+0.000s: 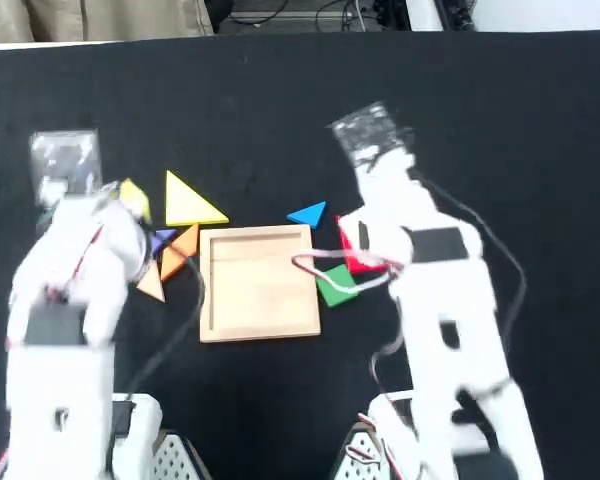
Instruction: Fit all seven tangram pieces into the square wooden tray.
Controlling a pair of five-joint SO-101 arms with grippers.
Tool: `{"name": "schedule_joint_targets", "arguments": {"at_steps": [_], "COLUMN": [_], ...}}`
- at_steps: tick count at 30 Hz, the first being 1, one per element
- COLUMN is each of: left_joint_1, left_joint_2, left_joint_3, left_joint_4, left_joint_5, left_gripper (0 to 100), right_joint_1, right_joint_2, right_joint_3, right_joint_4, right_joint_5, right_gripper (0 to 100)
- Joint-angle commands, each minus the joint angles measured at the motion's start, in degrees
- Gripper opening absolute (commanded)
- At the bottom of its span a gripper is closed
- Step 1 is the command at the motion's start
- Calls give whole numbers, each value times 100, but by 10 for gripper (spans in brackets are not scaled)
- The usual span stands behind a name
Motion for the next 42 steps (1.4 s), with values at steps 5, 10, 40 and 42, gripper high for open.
{"name": "schedule_joint_targets", "arguments": {"at_steps": [5,10,40,42], "left_joint_1": [48,-145,-338,-338], "left_joint_2": [3859,4246,4255,4255], "left_joint_3": [-418,-286,303,303], "left_joint_4": [-1345,-1934,-2998,-2998], "left_joint_5": [237,290,290,290], "left_gripper": [52,195,198,198], "right_joint_1": [-114,-123,-158,-264], "right_joint_2": [1719,2396,2475,2475], "right_joint_3": [-356,-356,-453,-382], "right_joint_4": [-633,-1073,-88,-123], "right_joint_5": [1644,1767,3059,3059], "right_gripper": [116,276,279,279]}}
